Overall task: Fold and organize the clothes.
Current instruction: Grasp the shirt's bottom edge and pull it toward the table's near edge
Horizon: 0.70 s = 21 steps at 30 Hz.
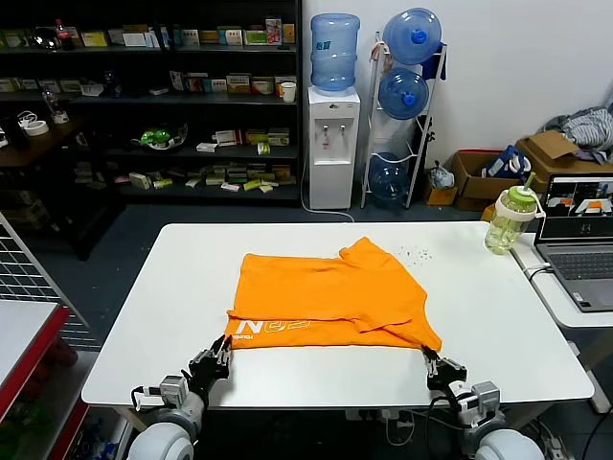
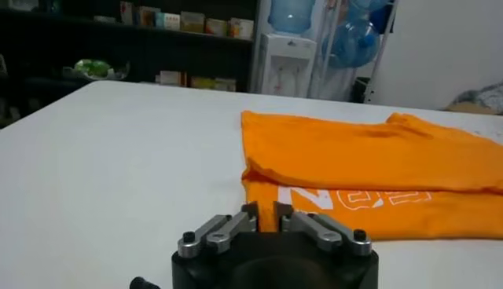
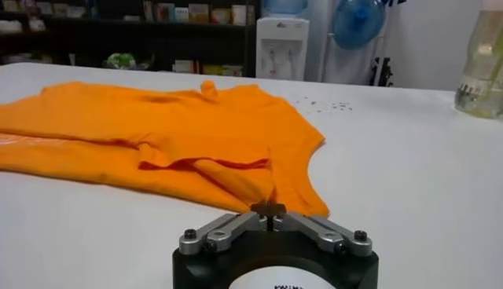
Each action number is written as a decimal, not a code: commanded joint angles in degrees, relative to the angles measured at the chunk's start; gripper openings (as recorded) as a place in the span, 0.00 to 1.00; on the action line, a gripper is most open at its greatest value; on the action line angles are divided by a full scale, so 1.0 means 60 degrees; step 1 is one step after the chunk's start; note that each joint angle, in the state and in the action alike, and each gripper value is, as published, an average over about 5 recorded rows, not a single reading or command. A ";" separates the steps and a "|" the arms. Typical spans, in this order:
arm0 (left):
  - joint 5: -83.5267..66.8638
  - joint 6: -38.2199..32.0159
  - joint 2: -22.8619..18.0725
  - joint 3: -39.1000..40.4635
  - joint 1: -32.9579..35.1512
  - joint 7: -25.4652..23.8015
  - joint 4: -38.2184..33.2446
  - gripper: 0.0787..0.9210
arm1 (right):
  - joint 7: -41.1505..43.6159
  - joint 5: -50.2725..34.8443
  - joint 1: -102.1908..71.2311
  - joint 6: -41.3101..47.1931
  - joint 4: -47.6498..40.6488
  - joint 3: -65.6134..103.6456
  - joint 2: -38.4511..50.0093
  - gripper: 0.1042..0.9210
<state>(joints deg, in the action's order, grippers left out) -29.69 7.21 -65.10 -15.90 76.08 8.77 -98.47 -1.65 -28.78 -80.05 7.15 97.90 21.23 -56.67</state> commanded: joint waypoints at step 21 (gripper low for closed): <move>-0.2156 0.1135 0.1722 -0.0396 0.1269 0.0874 -0.2269 0.01 | -0.0754 -0.1574 -0.2096 0.0730 0.2230 0.0891 0.1476 0.02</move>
<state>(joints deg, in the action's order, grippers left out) -35.47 11.09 -60.39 -17.63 79.76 11.97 -105.20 -4.87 -34.44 -85.52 9.85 105.10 24.18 -51.94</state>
